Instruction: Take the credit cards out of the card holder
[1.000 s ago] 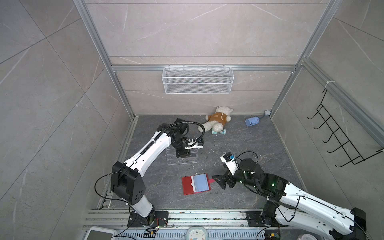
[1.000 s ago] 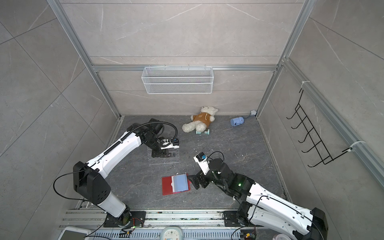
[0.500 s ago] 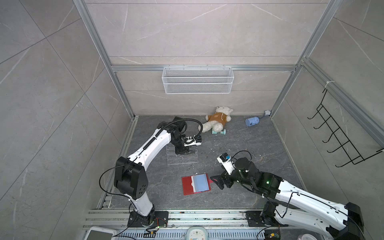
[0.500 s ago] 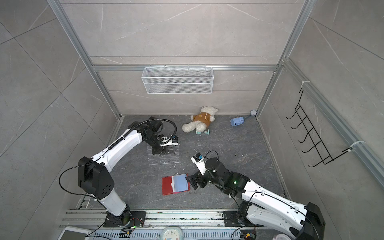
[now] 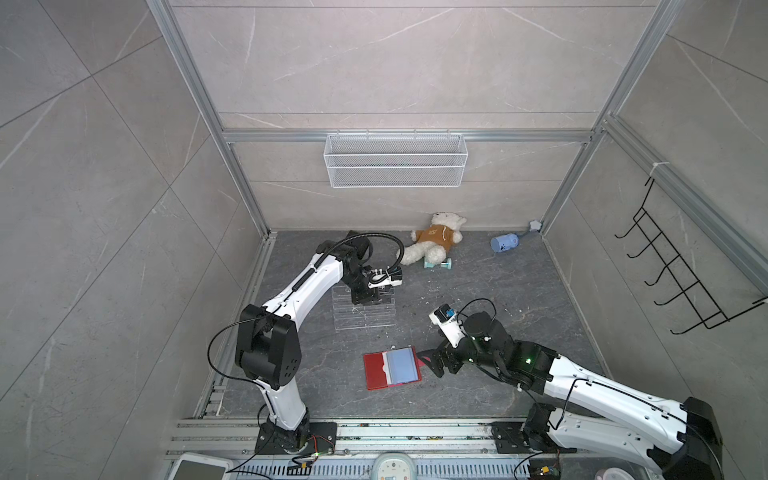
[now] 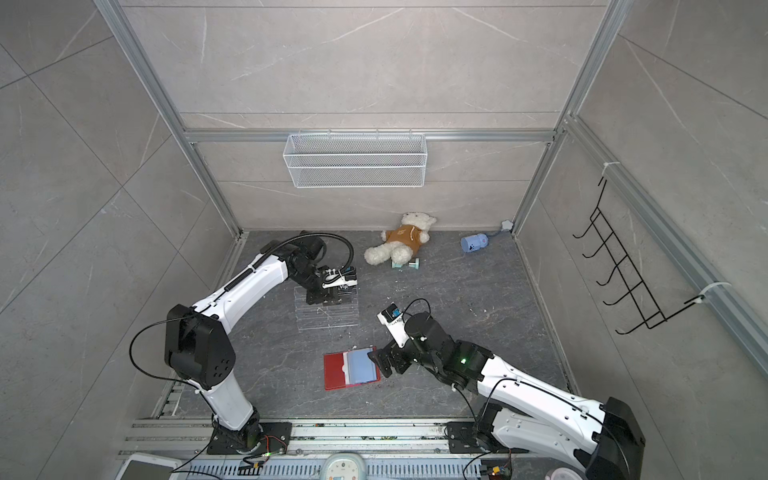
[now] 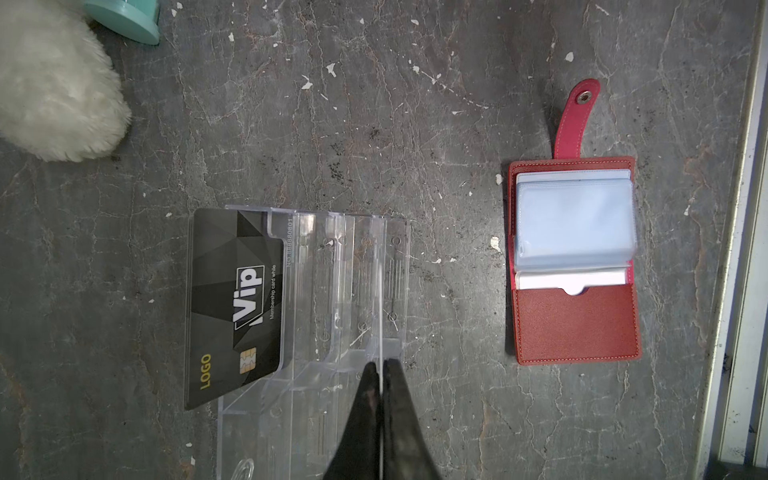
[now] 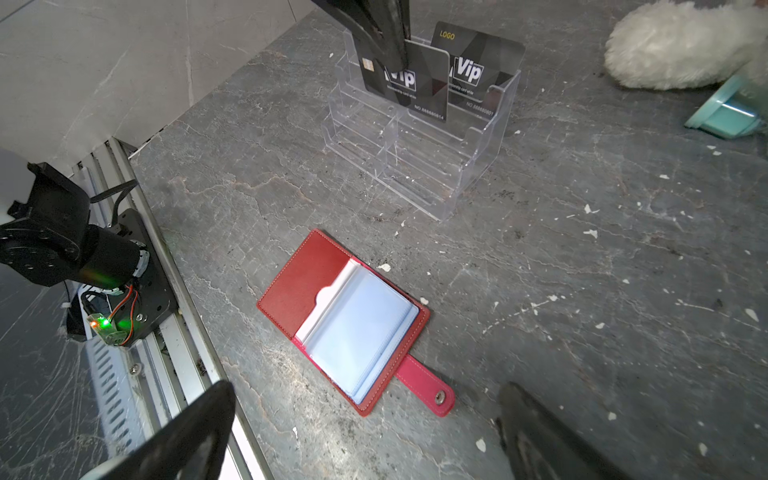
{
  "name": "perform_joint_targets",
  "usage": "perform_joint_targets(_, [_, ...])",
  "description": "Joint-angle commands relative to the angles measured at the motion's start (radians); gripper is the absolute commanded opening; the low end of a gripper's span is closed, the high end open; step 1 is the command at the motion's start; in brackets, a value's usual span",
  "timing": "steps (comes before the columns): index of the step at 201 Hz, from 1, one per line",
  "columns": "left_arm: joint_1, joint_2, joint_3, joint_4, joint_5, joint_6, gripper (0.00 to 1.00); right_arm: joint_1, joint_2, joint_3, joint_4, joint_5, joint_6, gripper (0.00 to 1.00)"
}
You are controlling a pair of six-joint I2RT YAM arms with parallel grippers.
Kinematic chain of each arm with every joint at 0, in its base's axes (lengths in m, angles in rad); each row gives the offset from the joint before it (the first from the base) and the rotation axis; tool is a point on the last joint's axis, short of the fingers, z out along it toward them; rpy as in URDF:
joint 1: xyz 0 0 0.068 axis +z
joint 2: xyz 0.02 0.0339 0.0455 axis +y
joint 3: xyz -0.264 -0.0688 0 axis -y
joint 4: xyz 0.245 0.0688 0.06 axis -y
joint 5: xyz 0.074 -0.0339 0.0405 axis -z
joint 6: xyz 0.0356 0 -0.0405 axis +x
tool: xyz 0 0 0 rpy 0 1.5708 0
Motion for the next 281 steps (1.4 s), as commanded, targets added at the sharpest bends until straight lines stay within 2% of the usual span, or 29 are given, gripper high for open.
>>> perform_joint_targets(1, [0.012, 0.011, 0.050, 0.010, 0.045, 0.032, 0.00, 0.005, 0.016, 0.029, 0.020, -0.008, -0.015, 1.00])
perform_joint_targets(281, [0.059, 0.206, 0.281, -0.032, 0.069, 0.089, 0.00, 0.004, 0.118, 0.060, 0.043, -0.009, -0.042, 1.00])
